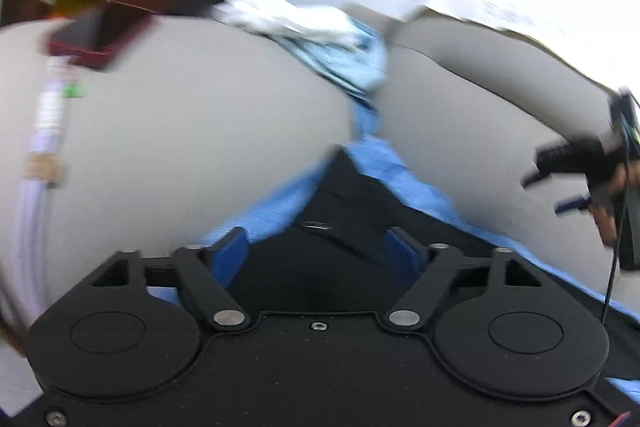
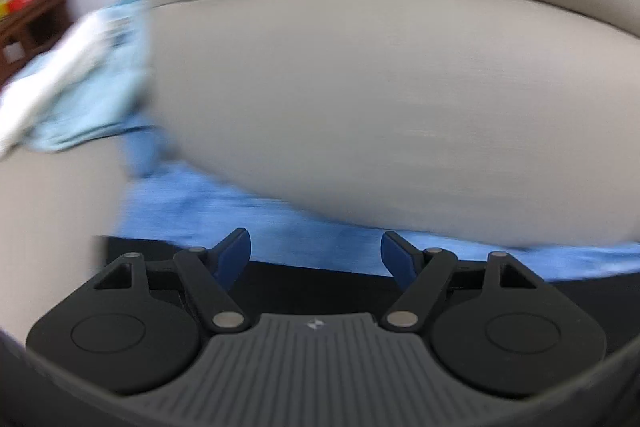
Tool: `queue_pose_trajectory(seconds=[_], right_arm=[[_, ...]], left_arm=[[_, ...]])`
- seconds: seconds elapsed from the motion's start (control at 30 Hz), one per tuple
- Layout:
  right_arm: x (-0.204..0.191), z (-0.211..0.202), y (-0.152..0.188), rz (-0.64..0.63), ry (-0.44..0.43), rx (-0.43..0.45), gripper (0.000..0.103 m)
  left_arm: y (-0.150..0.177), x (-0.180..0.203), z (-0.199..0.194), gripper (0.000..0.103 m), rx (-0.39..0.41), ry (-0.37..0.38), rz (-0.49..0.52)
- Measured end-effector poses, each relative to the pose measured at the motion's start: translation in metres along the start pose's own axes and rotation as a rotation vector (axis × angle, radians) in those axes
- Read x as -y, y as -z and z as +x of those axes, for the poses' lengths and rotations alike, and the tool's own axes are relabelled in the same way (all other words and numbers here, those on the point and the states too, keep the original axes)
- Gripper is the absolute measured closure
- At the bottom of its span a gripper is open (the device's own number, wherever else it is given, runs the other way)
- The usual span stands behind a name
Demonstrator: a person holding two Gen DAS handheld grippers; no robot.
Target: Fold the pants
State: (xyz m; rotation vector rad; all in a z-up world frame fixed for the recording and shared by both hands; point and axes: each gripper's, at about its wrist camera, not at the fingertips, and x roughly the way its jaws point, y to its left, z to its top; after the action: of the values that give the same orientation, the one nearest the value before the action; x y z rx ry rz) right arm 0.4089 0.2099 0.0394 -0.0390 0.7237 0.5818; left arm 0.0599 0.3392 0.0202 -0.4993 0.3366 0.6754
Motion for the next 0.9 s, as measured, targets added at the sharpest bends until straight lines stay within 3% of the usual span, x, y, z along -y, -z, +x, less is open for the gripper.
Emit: queue_pose_trajectory(seconds=[0.2,0.3,0.47,0.57,0.73,0.9], right_arm=[[0.182,-0.037,0.014,0.19,0.259,-0.01,0.016],[0.268,-0.049,0.027,0.308,0.368,-0.019,0.015],[0.389,-0.06,0.056,0.499,0.49,-0.006,0.014],[0.435,-0.056,0.067,0.564,0.536,0.005,0.014],[0.491,-0.047,0.083,0.676,0.594,0.037,0.014],[0.52,-0.027,0.083,0.736,0.558,0.061,0.014]], left_arm=[[-0.035,0.06,0.06,0.012,-0.146,0.102,0.001],[-0.043,0.085,0.098,0.012,-0.209,0.095,0.0],[-0.051,0.122,0.175,0.012,-0.245,-0.015,0.005],[-0.047,0.132,0.216,0.012,-0.223,-0.091,0.014],[-0.037,0.136,0.27,0.012,-0.262,-0.198,-0.015],[-0.03,0.135,0.294,0.009,-0.232,-0.26,-0.024]])
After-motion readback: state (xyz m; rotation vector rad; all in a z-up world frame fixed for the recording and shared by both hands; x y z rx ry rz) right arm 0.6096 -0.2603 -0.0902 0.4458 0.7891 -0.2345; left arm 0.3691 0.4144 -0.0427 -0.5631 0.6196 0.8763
